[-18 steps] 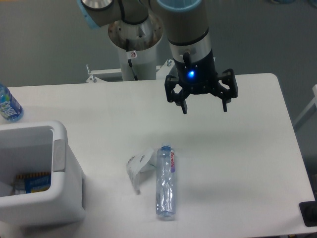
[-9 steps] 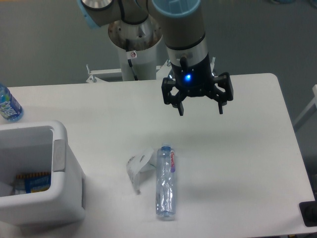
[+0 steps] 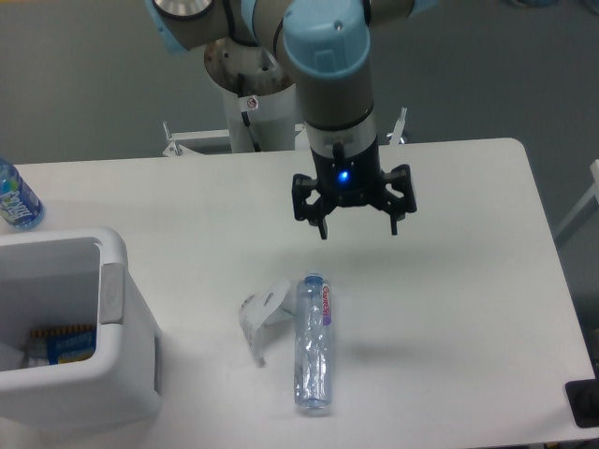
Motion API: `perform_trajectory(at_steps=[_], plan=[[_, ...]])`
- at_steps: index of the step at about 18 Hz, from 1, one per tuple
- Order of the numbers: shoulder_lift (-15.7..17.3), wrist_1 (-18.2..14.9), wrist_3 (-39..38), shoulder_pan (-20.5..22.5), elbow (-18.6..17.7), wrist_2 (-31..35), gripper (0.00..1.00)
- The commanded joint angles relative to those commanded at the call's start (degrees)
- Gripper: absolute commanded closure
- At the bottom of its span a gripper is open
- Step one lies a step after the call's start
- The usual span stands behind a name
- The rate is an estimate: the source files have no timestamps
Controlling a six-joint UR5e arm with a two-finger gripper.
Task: Place the trash in the trash can
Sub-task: 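Move the open gripper down toward the crumpled white paper, then lower the gripper onto the white paper and close on it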
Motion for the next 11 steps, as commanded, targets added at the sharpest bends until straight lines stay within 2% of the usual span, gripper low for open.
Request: perform_trajectory(at_steps=[4, 11], plan=[[-1.23, 0.53, 1.05, -2.02, -1.50, -0.35, 0.00], [-8.43, 0.70, 6.06, -5.45, -3.87, -0.26, 0.00]])
